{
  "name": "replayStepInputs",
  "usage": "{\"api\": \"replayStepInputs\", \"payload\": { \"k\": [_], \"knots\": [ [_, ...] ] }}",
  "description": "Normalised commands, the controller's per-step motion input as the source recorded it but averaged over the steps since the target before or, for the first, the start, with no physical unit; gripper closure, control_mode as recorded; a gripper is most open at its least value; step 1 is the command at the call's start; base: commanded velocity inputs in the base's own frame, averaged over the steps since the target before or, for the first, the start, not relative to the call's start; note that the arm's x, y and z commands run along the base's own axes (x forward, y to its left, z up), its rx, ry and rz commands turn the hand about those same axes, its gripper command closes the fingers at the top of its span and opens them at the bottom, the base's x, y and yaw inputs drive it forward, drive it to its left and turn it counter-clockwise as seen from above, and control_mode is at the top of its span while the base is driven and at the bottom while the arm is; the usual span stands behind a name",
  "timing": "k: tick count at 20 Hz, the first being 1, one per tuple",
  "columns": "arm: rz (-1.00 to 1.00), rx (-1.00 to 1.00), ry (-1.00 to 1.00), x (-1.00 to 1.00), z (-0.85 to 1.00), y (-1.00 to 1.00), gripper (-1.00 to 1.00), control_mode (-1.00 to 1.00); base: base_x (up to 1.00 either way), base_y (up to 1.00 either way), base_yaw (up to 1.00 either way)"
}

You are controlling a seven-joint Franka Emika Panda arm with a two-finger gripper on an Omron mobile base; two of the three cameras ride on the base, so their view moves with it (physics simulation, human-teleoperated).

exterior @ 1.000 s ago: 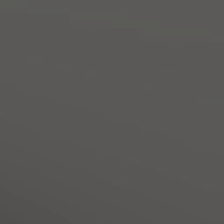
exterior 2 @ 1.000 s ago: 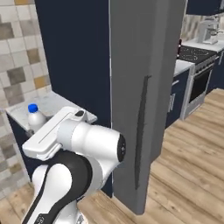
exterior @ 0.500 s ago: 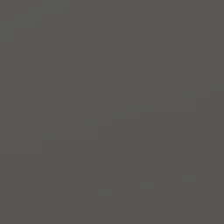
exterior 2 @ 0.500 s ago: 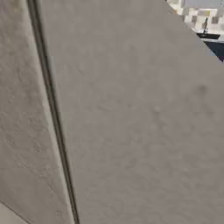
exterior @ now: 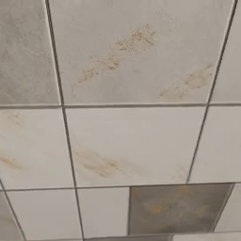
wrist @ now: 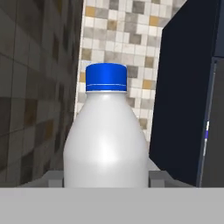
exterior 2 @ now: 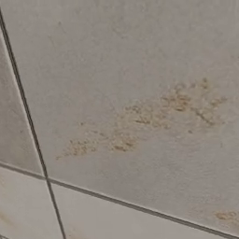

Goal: Take the bottled waters from the counter and place them in the freezer to freeze. Close the freezer door after placing the bottles.

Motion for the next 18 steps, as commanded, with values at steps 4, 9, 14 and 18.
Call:
{"api": "replayStepInputs", "payload": {
  "k": [4, 9, 14, 18],
  "knots": [
    [0.0, 0.0, 0.0, 0.0, 0.0, 0.0, 1.0, 1.0, 0.33, -0.33, -0.11],
    [0.0, 0.0, 0.0, 0.0, 0.0, 0.0, 1.0, 1.0, 0.18, -0.3, 0.05],
    [0.0, 0.0, 0.0, 0.0, 0.0, 0.0, 1.0, 1.0, 0.7, -0.65, 0.27],
    [0.0, 0.0, 0.0, 0.0, 0.0, 0.0, 1.0, 1.0, 0.34, -0.79, 0.26]
  ]
}}
